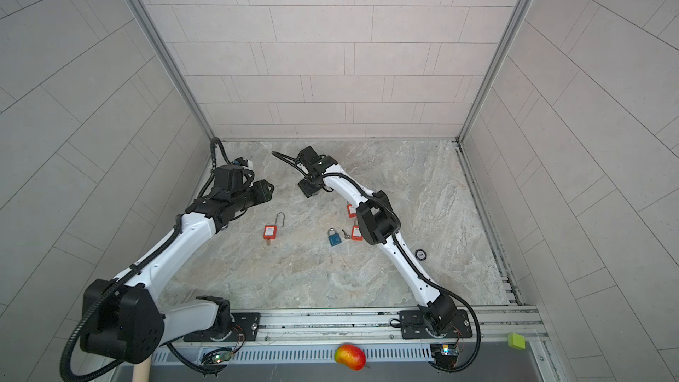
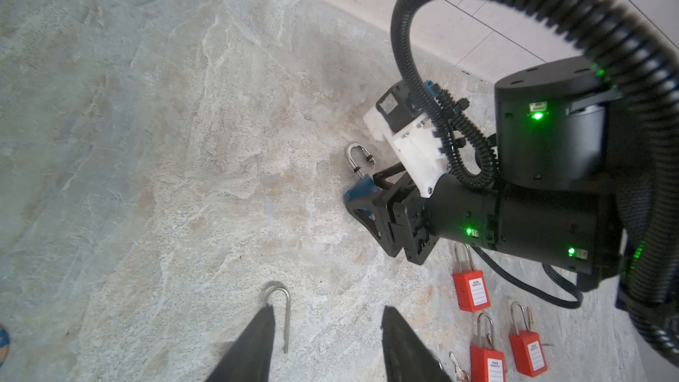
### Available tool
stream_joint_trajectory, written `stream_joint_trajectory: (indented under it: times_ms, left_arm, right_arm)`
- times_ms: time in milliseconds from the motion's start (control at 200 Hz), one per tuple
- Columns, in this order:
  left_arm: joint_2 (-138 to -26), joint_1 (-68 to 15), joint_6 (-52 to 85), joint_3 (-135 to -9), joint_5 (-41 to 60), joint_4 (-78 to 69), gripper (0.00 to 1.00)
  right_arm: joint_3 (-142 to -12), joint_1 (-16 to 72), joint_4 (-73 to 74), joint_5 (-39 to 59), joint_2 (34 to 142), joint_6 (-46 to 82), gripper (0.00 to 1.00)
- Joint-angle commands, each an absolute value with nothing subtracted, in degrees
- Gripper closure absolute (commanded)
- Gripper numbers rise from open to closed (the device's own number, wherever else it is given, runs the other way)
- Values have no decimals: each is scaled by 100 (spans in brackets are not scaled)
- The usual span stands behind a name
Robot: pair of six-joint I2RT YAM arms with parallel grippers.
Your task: Lock with the key
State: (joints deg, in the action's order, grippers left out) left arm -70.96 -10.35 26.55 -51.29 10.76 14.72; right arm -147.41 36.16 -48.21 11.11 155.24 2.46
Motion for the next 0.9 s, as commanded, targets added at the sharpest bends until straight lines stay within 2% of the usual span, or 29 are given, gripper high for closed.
stream_joint_trajectory:
  times_ms: [0,190,540,675,896]
  left_arm:
    - [-6981,-1002,2699,-5060,1068,1367,47]
    - [-7007,-997,2617,-5062,1133,1293,47]
    - [-7001,-1001,2307,-5067,1378,1169,47]
    - [-6940,-1001,1831,-5037,1699,1161,47]
    - [-6496,-997,921,-4689,2191,805,47]
  right_arm:
    - [-14757,3683,-5076,1016,15780,541,42]
    - [-14757,3724,-5193,942,15693,342,52]
    - [-14663,3779,-5624,982,15300,-604,61]
    - [-13943,3764,-5544,1216,14679,-1673,69]
    - [-12806,3479,-5066,1941,13530,-2541,74]
